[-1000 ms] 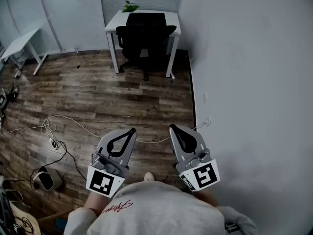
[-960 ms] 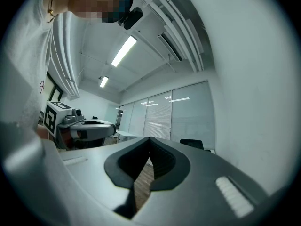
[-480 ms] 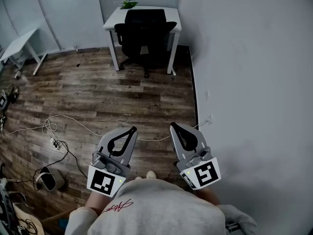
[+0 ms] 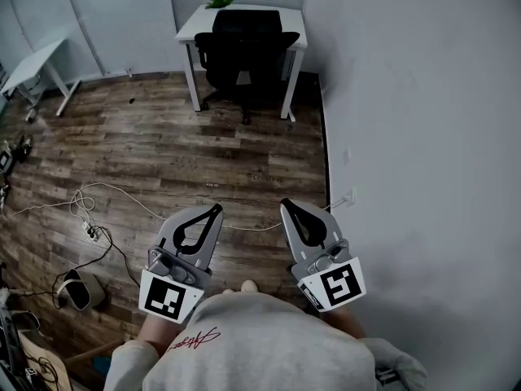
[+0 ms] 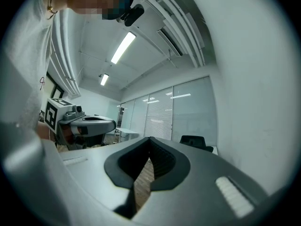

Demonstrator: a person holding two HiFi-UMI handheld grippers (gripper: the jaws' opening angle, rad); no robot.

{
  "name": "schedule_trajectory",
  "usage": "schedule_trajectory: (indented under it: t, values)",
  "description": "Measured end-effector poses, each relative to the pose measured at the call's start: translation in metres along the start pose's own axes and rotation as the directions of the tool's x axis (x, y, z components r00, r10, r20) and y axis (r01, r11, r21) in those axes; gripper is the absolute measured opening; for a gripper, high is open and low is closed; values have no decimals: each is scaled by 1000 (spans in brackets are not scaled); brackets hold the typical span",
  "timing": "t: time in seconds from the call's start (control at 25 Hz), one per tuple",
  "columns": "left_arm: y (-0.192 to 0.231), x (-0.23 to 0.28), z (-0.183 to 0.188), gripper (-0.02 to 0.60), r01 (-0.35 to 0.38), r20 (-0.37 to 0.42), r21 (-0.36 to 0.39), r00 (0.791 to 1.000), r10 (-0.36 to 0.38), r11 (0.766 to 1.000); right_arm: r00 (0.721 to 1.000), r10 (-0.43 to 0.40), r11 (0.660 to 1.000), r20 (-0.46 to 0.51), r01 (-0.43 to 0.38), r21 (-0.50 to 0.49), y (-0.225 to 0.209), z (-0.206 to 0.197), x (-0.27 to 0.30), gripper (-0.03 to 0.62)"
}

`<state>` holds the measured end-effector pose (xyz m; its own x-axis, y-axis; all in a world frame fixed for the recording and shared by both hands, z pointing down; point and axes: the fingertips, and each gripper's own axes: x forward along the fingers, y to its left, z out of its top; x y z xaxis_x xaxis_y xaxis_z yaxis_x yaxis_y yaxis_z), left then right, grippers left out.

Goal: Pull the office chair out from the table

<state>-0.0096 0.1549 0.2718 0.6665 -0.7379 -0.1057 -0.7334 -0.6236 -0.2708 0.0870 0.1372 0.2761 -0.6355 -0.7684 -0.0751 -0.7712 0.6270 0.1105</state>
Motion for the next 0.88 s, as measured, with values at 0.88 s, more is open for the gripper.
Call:
schedule_trajectory:
  t: [0.88]
  values:
    - [4,3,-5,-6,-32,-16,31,999,33,999,1000,13,1000,12,-13,18,-15,-5,1,2]
